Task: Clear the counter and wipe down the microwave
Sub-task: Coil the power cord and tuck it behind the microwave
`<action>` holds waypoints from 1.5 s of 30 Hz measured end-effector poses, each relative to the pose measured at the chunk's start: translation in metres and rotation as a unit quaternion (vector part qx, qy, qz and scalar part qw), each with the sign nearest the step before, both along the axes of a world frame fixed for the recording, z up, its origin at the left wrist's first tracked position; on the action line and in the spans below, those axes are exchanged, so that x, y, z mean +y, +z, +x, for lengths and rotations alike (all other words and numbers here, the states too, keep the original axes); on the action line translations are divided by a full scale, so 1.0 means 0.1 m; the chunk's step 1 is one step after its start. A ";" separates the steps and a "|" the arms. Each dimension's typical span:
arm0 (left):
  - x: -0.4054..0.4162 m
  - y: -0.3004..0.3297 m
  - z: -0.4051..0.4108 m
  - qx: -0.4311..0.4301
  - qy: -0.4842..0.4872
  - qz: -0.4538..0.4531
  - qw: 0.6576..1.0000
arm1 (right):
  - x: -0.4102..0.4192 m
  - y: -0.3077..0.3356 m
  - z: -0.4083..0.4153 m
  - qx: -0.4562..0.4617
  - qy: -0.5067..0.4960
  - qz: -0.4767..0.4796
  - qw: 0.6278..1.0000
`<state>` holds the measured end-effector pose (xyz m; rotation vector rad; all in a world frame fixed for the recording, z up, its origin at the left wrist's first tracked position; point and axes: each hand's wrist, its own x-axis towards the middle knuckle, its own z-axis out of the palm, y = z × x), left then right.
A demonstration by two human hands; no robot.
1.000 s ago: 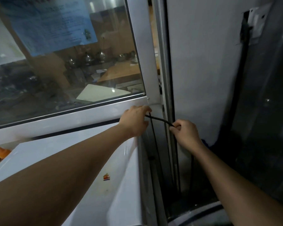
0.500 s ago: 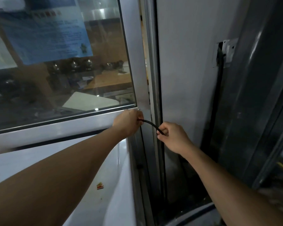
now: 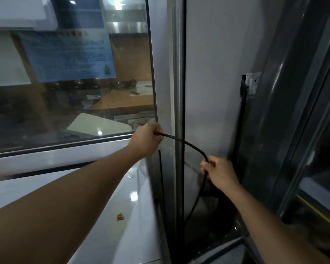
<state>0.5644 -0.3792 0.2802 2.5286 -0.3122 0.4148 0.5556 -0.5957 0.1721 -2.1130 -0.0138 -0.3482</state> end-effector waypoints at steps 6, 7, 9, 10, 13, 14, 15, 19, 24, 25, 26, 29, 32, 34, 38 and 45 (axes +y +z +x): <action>-0.34 0.42 -0.23 -0.024 -0.082 0.042 0.995 | 0.08 0.74 -0.16 -0.062 0.022 0.006 0.998; -0.37 0.49 -0.27 -0.028 -0.093 0.046 0.994 | 0.09 0.85 -0.20 -0.074 0.025 -0.002 0.997; -0.39 0.60 -0.33 -0.032 -0.110 0.048 0.992 | 0.10 1.04 -0.29 -0.093 0.032 -0.013 0.995; -0.38 0.65 -0.36 -0.034 -0.111 0.044 0.992 | 0.09 1.10 -0.34 -0.096 0.038 -0.015 0.995; -0.26 0.77 -0.40 -0.041 -0.094 0.001 0.995 | 0.03 1.16 -0.46 -0.063 0.053 -0.071 0.994; -0.21 0.80 -0.41 -0.045 -0.086 -0.017 0.995 | -0.01 1.13 -0.50 -0.043 0.055 -0.094 0.993; -0.16 0.82 -0.41 -0.047 -0.081 -0.033 0.995 | -0.05 1.10 -0.53 -0.021 0.060 -0.106 0.992; -0.05 0.85 -0.43 -0.044 -0.066 -0.096 0.992 | -0.19 1.04 -0.66 0.057 0.097 -0.135 0.984; -0.04 0.85 -0.48 -0.040 -0.051 -0.142 0.988 | -0.22 1.19 -0.79 0.056 0.052 -0.167 0.983; -0.04 0.86 -0.50 -0.047 -0.050 -0.140 0.988 | -0.23 1.26 -0.80 0.036 0.032 -0.171 0.984; -0.04 0.88 -0.51 -0.054 -0.049 -0.134 0.988 | -0.24 1.34 -0.82 0.016 0.018 -0.169 0.985; -0.08 0.96 -0.55 -0.074 -0.069 -0.092 0.991 | -0.30 1.59 -0.89 -0.021 0.001 -0.154 0.988; -0.22 1.09 -0.62 -0.101 -0.113 -0.053 0.987 | -0.34 1.79 -0.95 -0.057 -0.006 -0.148 0.987; -0.35 1.16 -0.67 -0.114 -0.133 -0.028 0.984 | -0.32 1.89 -0.99 -0.074 0.003 -0.145 0.987; -0.51 1.27 -0.72 -0.112 -0.132 -0.013 0.985 | -0.29 1.93 -1.09 -0.051 0.050 -0.115 0.991; -0.38 1.38 -0.74 -0.096 -0.129 -0.136 0.978 | -0.48 1.84 -1.24 0.023 0.018 -0.126 0.992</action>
